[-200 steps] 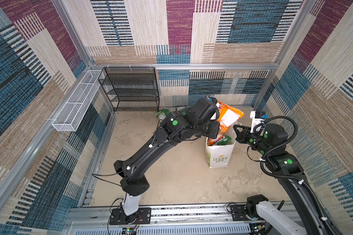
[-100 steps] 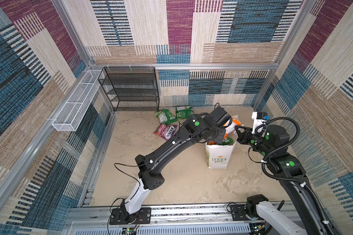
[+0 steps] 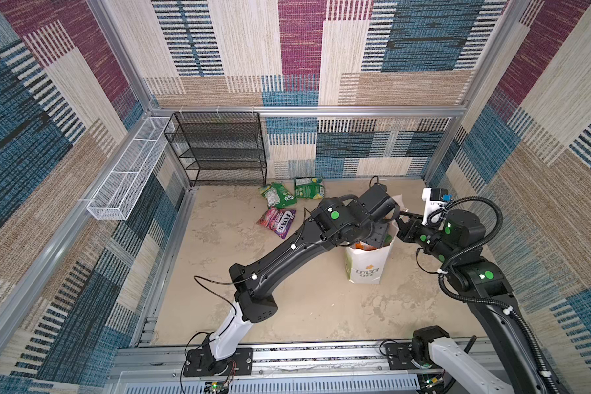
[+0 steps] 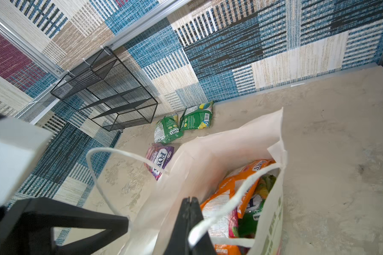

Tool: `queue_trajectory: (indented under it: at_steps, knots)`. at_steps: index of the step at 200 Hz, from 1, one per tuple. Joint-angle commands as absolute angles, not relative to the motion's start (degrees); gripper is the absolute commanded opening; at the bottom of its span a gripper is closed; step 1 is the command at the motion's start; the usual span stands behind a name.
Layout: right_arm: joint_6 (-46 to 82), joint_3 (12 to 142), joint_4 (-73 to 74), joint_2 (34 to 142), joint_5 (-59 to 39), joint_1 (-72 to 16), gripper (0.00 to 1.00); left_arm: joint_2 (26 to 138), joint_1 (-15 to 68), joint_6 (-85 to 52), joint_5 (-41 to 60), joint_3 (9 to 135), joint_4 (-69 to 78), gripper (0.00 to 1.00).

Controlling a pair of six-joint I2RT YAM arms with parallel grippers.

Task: Place the snacks into the paper bag
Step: 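Lower the orange packet into the bag and open the left gripper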

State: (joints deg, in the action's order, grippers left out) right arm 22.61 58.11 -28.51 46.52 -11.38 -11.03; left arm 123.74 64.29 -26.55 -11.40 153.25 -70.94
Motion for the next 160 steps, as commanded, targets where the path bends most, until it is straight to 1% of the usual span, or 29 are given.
queue_trajectory:
  at_steps: [1,17,34,70,82,108,127,154,160]
  knots:
    - [22.24,58.54,-27.59,46.24,-11.11,-11.07,0.01,122.16,64.42,-24.60,-7.99,154.77,-70.01,0.72]
    - [22.17,58.54,-27.77,46.06,-11.05,-11.07,0.01,119.87,64.50,-24.71,-7.93,154.05,-69.96,0.77]
    - [22.06,58.54,-28.03,45.80,-10.75,-11.07,0.01,116.68,64.56,-24.27,-9.22,151.92,-69.97,0.84]
    - [21.63,58.45,-28.30,45.51,-10.61,-11.07,0.01,109.91,64.42,-23.15,-15.48,145.01,-69.93,1.00]
    - [21.62,58.34,-28.23,45.33,-10.65,-11.07,0.01,108.72,63.80,-22.92,-16.48,142.79,-69.65,0.99]
    - [21.45,58.19,-28.30,45.27,-10.65,-11.08,0.01,108.79,61.49,-23.55,-13.88,140.38,-69.35,0.99]
    - [21.52,58.27,-28.43,45.29,-10.81,-11.14,0.01,110.63,59.60,-23.78,-11.23,141.16,-69.33,0.99]
    - [21.30,58.21,-28.83,45.01,-10.73,-11.09,0.01,113.44,57.25,-24.61,-11.06,143.26,-69.29,1.00]
    - [21.29,58.19,-28.91,44.93,-10.71,-11.08,0.01,114.16,56.78,-24.63,-11.24,143.87,-69.26,0.99]
